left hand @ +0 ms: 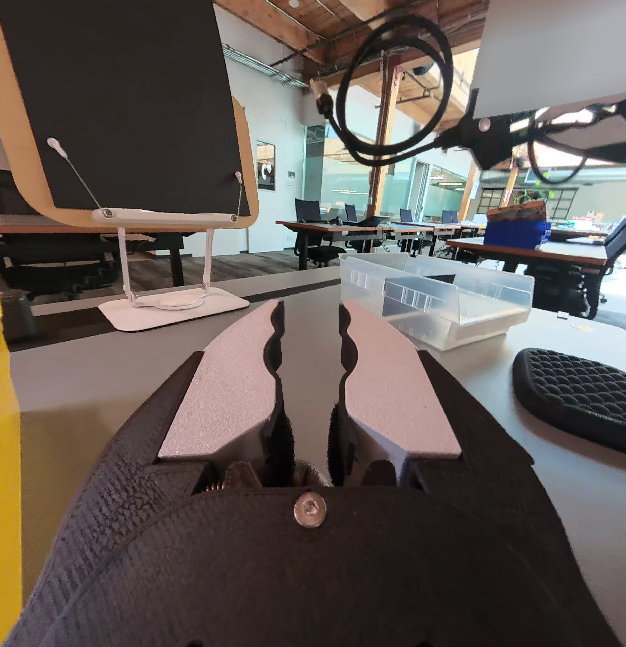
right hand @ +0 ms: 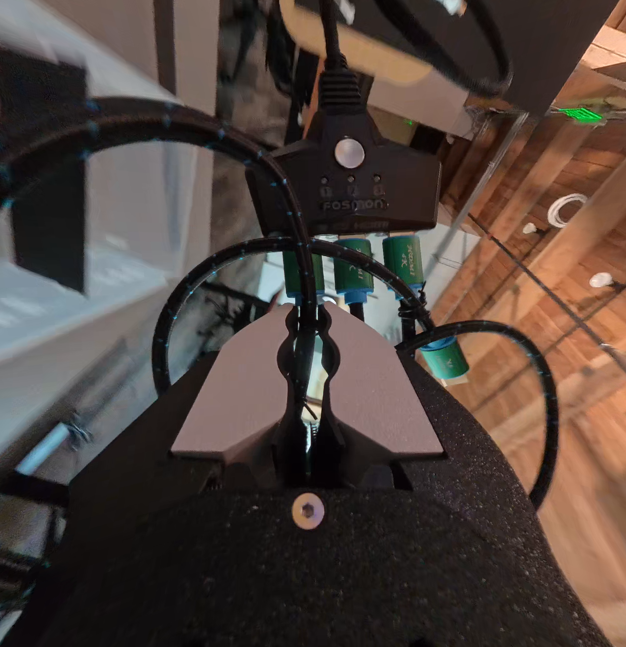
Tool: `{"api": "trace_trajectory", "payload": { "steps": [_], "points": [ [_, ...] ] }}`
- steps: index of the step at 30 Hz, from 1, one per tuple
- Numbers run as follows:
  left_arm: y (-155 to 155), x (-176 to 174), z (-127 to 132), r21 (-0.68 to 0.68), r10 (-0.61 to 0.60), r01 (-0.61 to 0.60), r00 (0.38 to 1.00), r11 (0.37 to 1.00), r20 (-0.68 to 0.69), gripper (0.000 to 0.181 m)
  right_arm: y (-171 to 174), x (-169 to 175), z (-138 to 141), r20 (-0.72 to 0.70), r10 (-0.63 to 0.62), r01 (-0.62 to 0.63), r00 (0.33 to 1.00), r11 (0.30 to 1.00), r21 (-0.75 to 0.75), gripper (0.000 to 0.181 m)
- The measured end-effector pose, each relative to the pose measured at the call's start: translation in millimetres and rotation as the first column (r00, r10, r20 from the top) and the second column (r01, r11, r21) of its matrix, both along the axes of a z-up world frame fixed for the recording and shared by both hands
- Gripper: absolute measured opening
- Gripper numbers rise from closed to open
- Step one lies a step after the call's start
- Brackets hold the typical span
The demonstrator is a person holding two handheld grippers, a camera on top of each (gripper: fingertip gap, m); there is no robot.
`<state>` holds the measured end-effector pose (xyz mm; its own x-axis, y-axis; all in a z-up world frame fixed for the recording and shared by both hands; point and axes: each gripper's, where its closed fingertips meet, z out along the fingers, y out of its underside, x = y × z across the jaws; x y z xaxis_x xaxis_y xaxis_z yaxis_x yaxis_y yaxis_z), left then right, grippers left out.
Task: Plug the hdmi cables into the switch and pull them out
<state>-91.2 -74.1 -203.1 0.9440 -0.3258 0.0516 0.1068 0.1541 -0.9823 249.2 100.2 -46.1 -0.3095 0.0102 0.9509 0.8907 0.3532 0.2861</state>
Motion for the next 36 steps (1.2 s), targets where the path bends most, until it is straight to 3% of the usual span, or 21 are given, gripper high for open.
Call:
{"api": "trace_trajectory", "payload": {
  "steps": [3, 7, 17, 19, 22, 25, 27, 32, 34, 36],
  "points": [
    [2, 1, -4, -0.010, 0.019, -0.019, 0.998, 1.000, -0.059, 0.029, 32, 37, 23, 0.031, -0.095, 0.094, 0.995, 0.995, 0.024, 0.012],
    [3, 5, -8, -0.016, 0.020, -0.023, 0.992, 1.000, -0.121, 0.029, 72, 63, 34, 0.120, -0.161, 0.155, 0.980, 0.986, 0.064, 0.013],
    [6, 8, -16, -0.031, 0.022, -0.029, 0.978, 0.999, -0.208, 0.029, 149, 62, 43, 0.059, -0.230, 0.229, 0.971, 0.973, 0.023, 0.013],
    [6, 10, -18, -0.040, 0.013, -0.021, 0.978, 0.999, -0.210, 0.029, 157, 62, 27, 0.083, -0.255, 0.259, 0.963, 0.965, -0.048, 0.013],
    [8, 12, -21, -0.055, -0.001, -0.011, 0.975, 0.998, -0.224, 0.029, 167, 54, -18, 0.118, -0.247, 0.265, 0.962, 0.949, -0.169, 0.012],
    [9, 17, -25, -0.069, -0.020, 0.002, 0.967, 0.998, -0.253, 0.029, 181, 53, -53, 0.167, -0.268, 0.293, 0.949, 0.944, -0.153, 0.011],
    [9, 21, -27, -0.072, -0.033, 0.014, 0.961, 0.997, -0.276, 0.029, 185, 49, -83, 0.166, -0.222, 0.258, 0.961, 0.936, -0.238, 0.010],
    [10, 27, -31, -0.085, -0.059, 0.035, 0.953, 0.996, -0.298, 0.029, 184, 47, -158, 0.469, -0.087, 0.240, 0.879, 0.930, -0.277, 0.010],
    [10, 27, -31, -0.088, -0.063, 0.038, 0.952, 0.995, -0.299, 0.029, 190, 40, -168, 0.500, -0.067, 0.214, 0.863, 0.946, -0.243, 0.010],
    [11, 27, -31, -0.088, -0.062, 0.037, 0.953, 0.995, -0.297, 0.029, 188, 41, -180, 0.538, -0.058, 0.270, 0.841, 0.906, -0.325, 0.011]
  ]
}}
